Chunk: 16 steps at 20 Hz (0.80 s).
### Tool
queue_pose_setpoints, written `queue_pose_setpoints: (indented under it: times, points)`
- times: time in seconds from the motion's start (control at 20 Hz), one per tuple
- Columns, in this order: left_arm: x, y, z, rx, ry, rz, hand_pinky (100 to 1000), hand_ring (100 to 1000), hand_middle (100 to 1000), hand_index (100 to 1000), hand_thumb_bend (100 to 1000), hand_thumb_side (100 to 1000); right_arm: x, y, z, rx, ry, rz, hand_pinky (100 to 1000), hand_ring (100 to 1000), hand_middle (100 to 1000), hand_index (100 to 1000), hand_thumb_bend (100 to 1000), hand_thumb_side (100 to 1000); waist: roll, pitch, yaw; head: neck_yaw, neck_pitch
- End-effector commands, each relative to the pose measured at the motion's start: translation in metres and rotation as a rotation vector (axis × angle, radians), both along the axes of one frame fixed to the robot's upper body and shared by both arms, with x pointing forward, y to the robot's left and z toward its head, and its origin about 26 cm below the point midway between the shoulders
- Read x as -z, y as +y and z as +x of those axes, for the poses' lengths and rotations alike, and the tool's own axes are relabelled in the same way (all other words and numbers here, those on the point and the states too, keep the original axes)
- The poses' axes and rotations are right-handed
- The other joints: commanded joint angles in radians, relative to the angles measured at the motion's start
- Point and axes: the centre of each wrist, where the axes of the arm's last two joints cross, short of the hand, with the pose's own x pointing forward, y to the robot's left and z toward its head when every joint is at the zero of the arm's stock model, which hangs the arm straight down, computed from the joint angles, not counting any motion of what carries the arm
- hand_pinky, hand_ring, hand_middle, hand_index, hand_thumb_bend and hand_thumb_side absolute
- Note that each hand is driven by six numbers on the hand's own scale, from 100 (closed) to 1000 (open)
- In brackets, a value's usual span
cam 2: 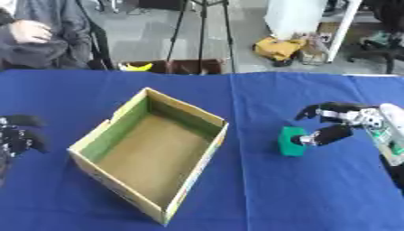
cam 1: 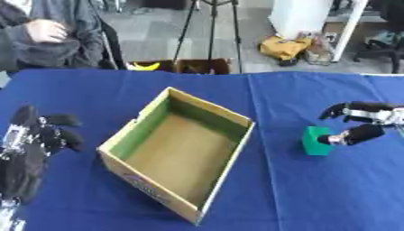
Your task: Pick up objects on the table and place them in the box.
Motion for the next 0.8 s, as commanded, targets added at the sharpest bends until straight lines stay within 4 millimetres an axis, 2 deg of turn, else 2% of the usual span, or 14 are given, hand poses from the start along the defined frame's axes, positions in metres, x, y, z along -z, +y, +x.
queue_pose_setpoints:
  times: [0.05,0.5,0.8]
  points:
    - [-0.009,0.002,0.0,0.006,-0.026,0.02,514,536,612,705,406,992,-0.021,0.0,0.001,-0.008,-0.01,-0.024,849,948,936,932,414,740,0.001,-0.014,0.001,-0.004,-0.008]
    - [-0.009,0.001,0.001,0.003,-0.028,0.019,515,536,611,705,407,992,-0.024,0.011,-0.002,-0.07,0.02,-0.091,850,953,931,924,452,744,-0.004,-0.009,0.001,-0.005,-0.014]
    - [-0.01,0.001,0.001,0.003,-0.029,0.018,515,535,611,705,407,992,-0.019,0.018,-0.004,-0.108,0.022,-0.158,848,953,927,918,486,737,-0.005,-0.008,0.001,-0.007,-0.018]
